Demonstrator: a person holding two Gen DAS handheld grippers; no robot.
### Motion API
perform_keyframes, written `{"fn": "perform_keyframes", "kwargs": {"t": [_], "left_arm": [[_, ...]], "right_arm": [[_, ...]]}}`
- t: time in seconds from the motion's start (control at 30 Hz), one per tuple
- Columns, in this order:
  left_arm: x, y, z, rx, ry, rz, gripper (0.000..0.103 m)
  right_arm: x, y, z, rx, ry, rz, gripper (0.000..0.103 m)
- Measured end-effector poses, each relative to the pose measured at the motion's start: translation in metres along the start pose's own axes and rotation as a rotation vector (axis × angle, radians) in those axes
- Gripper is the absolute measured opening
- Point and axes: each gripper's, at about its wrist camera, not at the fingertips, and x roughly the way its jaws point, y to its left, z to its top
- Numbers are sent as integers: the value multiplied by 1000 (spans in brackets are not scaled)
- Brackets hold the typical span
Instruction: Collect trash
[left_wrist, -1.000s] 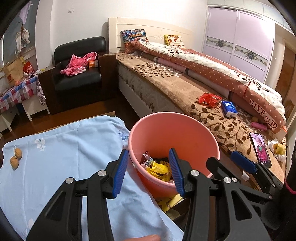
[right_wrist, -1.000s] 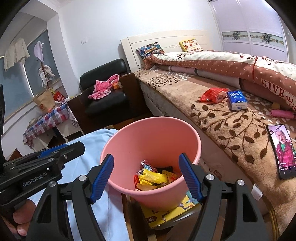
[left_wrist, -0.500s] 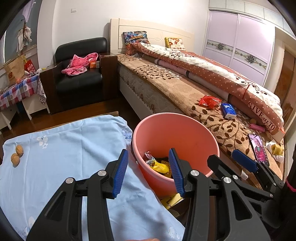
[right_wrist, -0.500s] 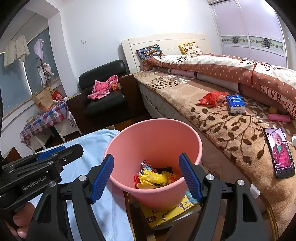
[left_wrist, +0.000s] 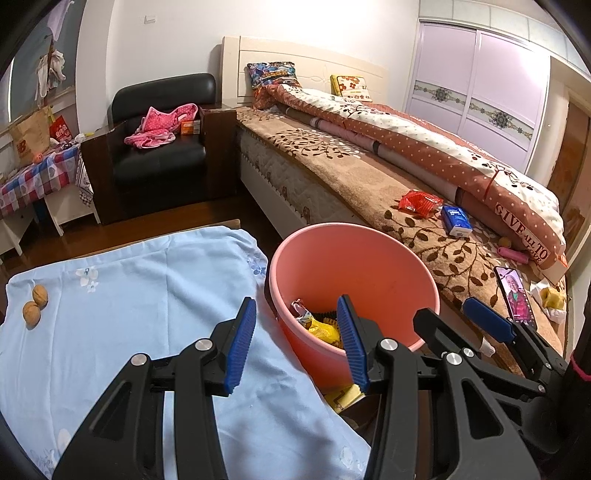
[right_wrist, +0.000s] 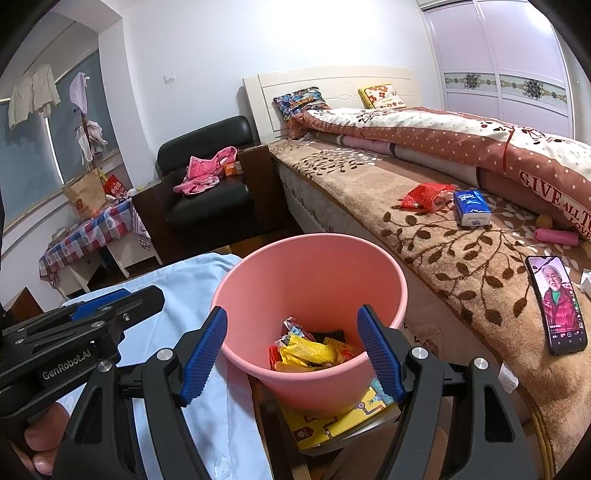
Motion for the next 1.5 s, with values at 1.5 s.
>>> {"fn": "perform_keyframes", "kwargs": {"t": [1.5], "left_arm": [[5,5,-3,-9,16,0,46]], "right_arm": [[5,2,-4,-3,13,-2,72]]}}
